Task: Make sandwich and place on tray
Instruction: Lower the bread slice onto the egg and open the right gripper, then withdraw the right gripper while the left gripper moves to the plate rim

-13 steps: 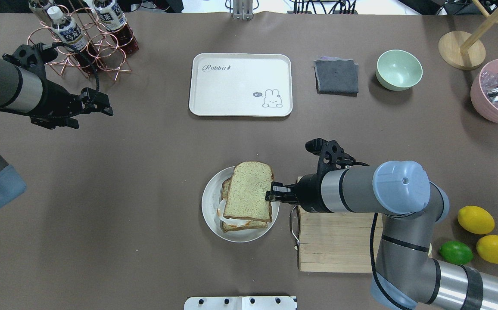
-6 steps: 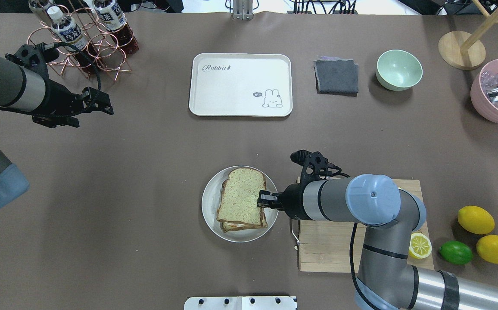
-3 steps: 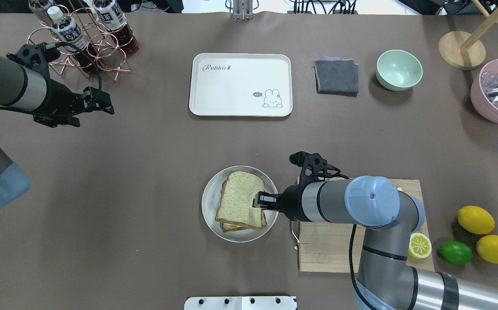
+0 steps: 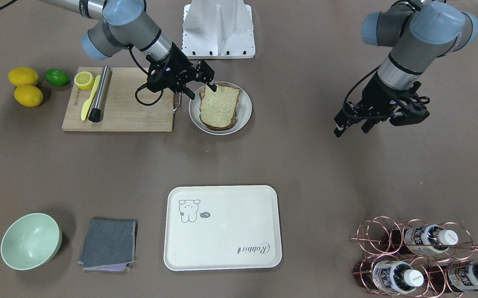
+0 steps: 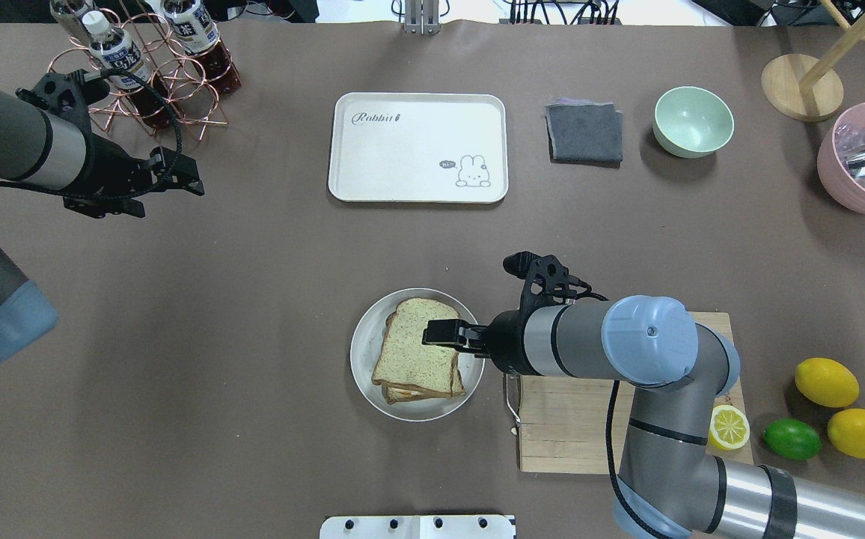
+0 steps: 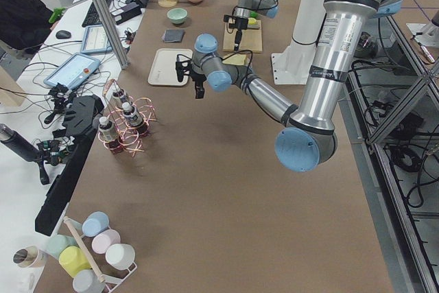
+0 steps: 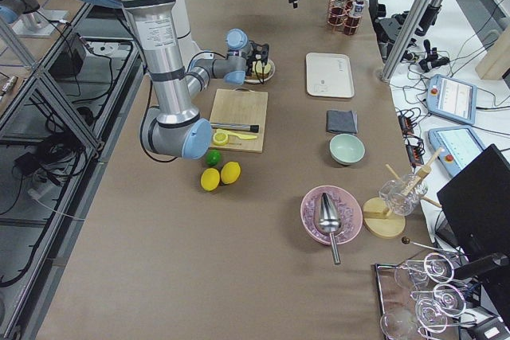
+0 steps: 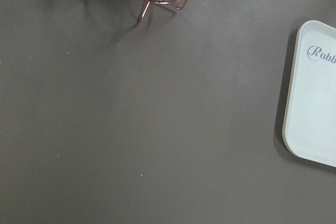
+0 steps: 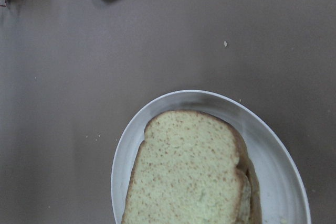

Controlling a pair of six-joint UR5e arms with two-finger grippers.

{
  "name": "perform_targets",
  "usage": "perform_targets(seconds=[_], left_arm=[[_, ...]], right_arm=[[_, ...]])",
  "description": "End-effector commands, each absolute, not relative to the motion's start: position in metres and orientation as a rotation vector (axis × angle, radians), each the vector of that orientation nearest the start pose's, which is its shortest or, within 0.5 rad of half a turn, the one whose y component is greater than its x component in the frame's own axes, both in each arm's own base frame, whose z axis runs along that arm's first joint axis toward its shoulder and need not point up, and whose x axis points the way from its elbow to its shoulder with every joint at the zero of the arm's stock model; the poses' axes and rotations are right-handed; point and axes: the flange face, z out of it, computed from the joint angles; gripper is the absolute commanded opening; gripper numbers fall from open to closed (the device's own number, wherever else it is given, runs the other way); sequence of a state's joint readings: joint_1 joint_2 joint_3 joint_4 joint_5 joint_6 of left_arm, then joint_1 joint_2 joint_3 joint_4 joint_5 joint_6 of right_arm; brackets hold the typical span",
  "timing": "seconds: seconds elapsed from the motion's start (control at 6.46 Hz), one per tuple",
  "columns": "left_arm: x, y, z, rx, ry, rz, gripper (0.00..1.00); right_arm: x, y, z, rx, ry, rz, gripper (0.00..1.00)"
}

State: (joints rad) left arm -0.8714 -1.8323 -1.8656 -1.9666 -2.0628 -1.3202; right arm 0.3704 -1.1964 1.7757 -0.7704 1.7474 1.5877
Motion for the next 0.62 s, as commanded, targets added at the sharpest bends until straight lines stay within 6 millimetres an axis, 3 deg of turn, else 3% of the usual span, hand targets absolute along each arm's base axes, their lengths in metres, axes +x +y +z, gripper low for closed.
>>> perform_targets(seconds=[0.0,0.15,0.46], left_arm=[[0.329,-0.484,0.311,0.099,1.073,-0.312,0.98],[0.360,-0.468,0.290,0.099,1.109,-0.343,0.98],[0.414,-0.426,0.281,0.120,1.155,-0.332,0.97]], right_arm=[[-0.493,-0.352,0.266,0.093,-1.377,0.224,0.99],[-0.469,-0.375,0.270,0.074,-1.375,0.229,0.99],[-0.431,-0.407,0.288,0.055,-1.352,0.258,0.99]])
